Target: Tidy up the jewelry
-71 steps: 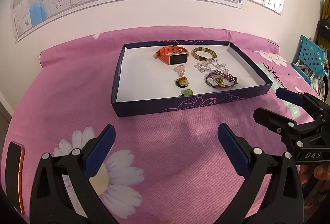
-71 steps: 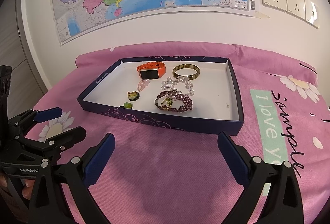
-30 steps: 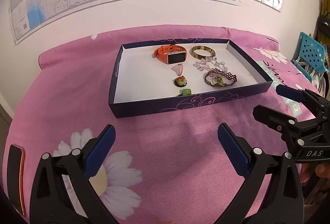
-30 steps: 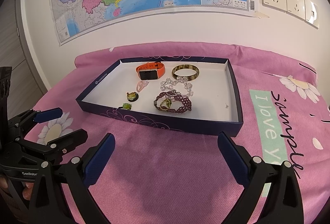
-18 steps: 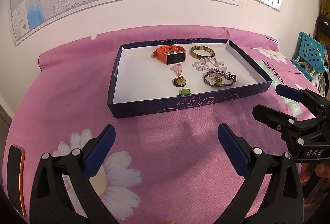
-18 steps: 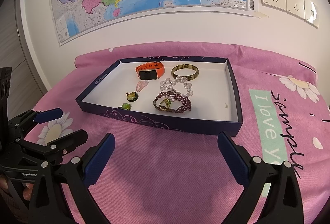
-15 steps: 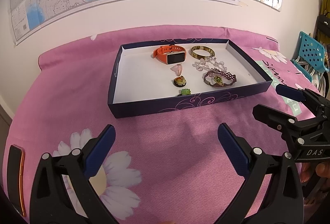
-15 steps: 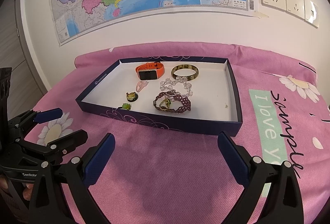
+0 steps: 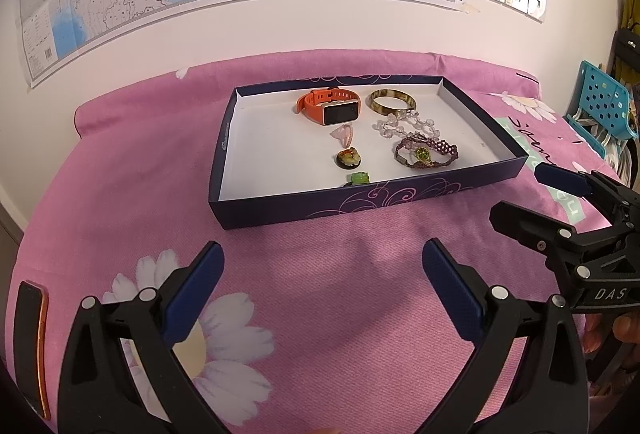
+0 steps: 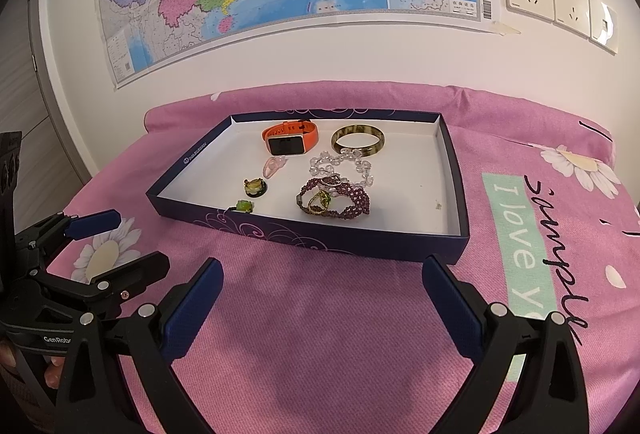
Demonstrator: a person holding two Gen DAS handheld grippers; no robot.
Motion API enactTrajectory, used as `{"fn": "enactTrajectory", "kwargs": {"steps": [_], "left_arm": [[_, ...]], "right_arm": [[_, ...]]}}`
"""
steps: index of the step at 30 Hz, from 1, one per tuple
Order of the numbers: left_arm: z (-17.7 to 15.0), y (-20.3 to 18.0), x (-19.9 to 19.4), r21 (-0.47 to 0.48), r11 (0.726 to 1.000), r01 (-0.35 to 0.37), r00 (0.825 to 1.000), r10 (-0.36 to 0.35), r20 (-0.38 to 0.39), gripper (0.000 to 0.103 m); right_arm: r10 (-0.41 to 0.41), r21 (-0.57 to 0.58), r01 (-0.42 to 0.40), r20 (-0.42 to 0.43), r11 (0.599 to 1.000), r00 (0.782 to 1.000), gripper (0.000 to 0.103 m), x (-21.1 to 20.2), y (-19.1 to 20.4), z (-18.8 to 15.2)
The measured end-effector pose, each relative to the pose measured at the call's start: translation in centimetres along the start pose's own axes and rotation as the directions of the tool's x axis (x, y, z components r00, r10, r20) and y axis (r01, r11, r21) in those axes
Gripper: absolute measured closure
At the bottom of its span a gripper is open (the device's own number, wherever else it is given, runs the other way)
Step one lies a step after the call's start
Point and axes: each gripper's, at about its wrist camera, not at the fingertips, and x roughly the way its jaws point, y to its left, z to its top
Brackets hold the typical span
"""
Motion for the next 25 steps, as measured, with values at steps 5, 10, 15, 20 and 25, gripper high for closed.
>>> {"fn": "enactTrajectory", "kwargs": {"steps": [5, 10, 15, 20, 25], "left_arm": [[0.0, 0.0, 0.0, -0.001, 1.000, 0.001, 1.000, -0.001, 0.000, 0.005], [0.0, 0.0, 0.0, -0.006, 1.000, 0.003, 1.000, -0.003, -0.002, 0.005], [-0.1, -0.2, -0.1, 0.015, 1.000, -0.005, 1.000, 0.004, 0.025, 0.006], [-0.1, 0.1, 0.4, 0.000, 1.000, 0.010, 1.000, -0.010, -0.011, 0.006], [0.0, 2.3, 0.9, -0.046, 0.999, 0.015, 0.999, -0.016, -0.039, 0.006]], "right_arm": [[-0.001, 0.000, 0.001, -0.001, 1.000, 1.000, 0.007, 0.0, -0.1, 0.0], [0.000, 0.002, 0.000, 0.000, 1.000, 1.000, 0.007, 0.0, -0.1, 0.0], [0.000, -0.003, 0.000, 0.002, 1.000, 1.000, 0.007, 0.0, -0.1, 0.0], [-0.046, -0.032, 0.045, -0.027, 0.998, 0.999, 0.007, 0.1, -0.9, -0.1], [-0.177, -0.027, 0.175, -0.104, 0.984, 0.979, 0.007, 0.5, -6.4, 0.0]]}}
